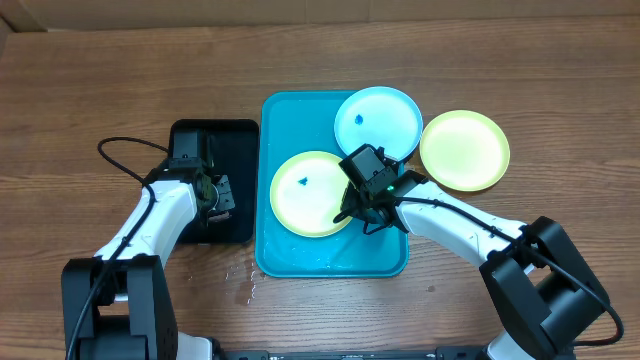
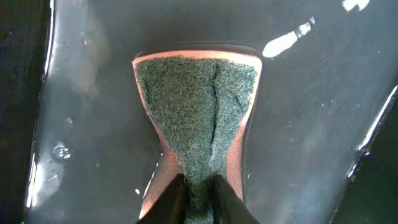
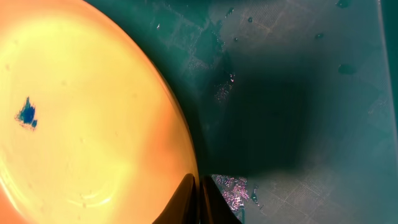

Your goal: Clean dirty plates on tray and stack at the side

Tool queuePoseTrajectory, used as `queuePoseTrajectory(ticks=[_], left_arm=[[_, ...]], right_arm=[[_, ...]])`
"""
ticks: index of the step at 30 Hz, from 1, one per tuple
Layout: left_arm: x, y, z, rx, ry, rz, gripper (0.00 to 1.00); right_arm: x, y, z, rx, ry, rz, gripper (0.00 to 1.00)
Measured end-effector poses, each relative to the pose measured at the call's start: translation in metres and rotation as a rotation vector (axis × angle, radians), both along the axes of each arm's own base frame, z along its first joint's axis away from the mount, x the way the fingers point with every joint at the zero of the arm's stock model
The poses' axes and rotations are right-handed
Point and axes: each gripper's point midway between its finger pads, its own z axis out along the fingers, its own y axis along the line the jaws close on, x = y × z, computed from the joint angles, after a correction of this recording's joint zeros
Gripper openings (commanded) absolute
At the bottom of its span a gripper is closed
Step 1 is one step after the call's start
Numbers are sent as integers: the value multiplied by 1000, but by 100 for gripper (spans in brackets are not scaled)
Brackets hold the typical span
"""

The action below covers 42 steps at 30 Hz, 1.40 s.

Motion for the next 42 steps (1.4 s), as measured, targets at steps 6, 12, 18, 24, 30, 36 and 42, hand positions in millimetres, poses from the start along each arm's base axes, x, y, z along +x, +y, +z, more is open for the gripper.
queuePoseTrajectory(ticks=[6, 12, 18, 24, 30, 36, 42], left_arm=[[1, 0, -7, -1, 11, 0, 4], [-5, -3, 3, -16, 62, -3, 4], [33, -3, 62, -11, -84, -29, 4], [55, -3, 118, 11, -220, -78, 4], [46, -3, 113, 24, -173, -122, 4], [52, -3, 116, 50, -193, -188, 4], [49, -6, 118, 62, -172, -246, 4]], right_arm=[[1, 1, 0, 4, -5, -6, 31], [3, 1, 1, 3, -16, -2, 33], [4, 2, 2, 5, -20, -2, 22], [0, -1, 0, -7, -2, -2, 29], [-8, -1, -3, -2, 36, 10, 4], [7, 6, 3, 1, -49, 84, 4], [17, 5, 6, -15, -103, 193, 42]])
